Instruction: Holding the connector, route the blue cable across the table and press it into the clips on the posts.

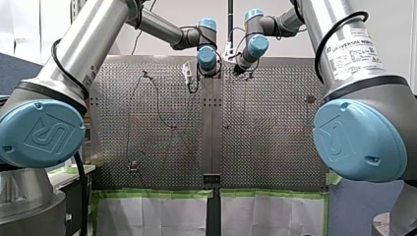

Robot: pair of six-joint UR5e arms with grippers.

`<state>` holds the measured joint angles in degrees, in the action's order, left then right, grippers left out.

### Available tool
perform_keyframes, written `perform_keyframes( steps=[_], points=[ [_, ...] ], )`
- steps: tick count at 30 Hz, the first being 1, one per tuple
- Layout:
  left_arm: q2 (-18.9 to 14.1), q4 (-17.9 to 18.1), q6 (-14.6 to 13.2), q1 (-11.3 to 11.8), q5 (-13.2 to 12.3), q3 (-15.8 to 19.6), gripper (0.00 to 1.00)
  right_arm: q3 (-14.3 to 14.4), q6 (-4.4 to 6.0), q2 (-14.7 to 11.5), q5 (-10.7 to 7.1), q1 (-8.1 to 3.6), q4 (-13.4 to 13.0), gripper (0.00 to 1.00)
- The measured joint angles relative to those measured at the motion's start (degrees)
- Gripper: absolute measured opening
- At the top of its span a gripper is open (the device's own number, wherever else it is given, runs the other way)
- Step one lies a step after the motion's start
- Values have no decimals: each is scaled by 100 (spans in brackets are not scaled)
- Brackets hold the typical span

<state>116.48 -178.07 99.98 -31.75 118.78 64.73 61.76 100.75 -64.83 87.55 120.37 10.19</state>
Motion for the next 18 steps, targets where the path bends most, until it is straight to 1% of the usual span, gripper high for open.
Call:
perform_keyframes(
  steps=[1,13,18],
  points=[
    [0,-4,3,0,-1,22,0,0,1,0,0,0,0,0],
    [-1,0,97,0,2,187,0,6,8,4,0,31,2,0],
    [-6,0,118,0,4,224,0,99,8,8,0,48,-8,0]
  ],
)
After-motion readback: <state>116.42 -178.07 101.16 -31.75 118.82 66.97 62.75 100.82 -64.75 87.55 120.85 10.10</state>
